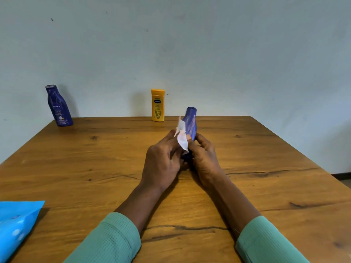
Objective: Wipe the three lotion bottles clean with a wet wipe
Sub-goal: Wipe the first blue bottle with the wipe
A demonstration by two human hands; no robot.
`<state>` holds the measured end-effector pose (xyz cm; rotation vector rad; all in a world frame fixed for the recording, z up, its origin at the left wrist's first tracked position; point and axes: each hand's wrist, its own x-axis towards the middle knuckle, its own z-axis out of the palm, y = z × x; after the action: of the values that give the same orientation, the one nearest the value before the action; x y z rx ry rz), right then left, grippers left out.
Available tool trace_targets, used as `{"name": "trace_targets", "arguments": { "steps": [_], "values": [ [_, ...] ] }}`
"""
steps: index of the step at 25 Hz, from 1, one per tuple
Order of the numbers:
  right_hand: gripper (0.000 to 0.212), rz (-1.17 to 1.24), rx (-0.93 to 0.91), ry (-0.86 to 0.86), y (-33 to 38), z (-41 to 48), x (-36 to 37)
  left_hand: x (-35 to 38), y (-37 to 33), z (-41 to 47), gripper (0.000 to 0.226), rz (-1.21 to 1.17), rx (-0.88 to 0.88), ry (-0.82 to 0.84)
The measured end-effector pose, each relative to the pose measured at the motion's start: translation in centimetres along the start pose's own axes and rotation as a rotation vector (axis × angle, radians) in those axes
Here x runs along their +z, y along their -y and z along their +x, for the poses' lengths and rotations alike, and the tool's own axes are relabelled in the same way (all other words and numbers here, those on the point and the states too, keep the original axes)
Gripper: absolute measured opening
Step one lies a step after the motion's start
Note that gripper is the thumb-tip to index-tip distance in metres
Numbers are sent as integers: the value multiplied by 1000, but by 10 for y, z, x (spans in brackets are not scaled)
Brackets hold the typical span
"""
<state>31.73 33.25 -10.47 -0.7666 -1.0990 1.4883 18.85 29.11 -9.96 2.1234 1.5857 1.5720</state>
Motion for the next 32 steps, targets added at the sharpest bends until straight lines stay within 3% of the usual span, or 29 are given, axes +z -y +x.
{"name": "trace_targets", "arguments": {
  "steps": [3, 5, 10, 12, 15, 19, 23, 26, 30, 32],
  "values": [
    [31, -80, 16, 80, -1, -3, 0, 7, -1, 9, 16, 32, -77, -101],
    [34, -131, 17, 76, -1, -4, 1, 7, -4, 9, 18, 66, -102, -73],
    [32, -157, -13, -107, 6, -2, -2, 5, -6, -14, 60, 234, 129, 359],
    [36, -312, -52, -69, 7, -3, -2, -2, 5, -4, 61, 191, 115, 299],
    [43, -613, -154, -20, 3, -1, -4, -3, 16, 11, 46, 161, 38, 145],
    [34, -899, -175, 50, 5, -1, -4, -4, 27, 21, 26, 183, 26, 78],
    [58, -1199, -200, 112, 6, -7, -5, -10, 41, 26, 17, 243, -120, 90],
    [58, -1128, -186, 106, 5, -6, -11, -13, 41, 26, 20, 221, -84, 154],
    [30, -1008, -143, 63, 3, -3, -16, -4, 27, 15, 33, 12, 91, 276],
    [32, -970, -128, 78, 4, -4, -17, -9, 31, 17, 32, -65, 87, 286]
  ]
}}
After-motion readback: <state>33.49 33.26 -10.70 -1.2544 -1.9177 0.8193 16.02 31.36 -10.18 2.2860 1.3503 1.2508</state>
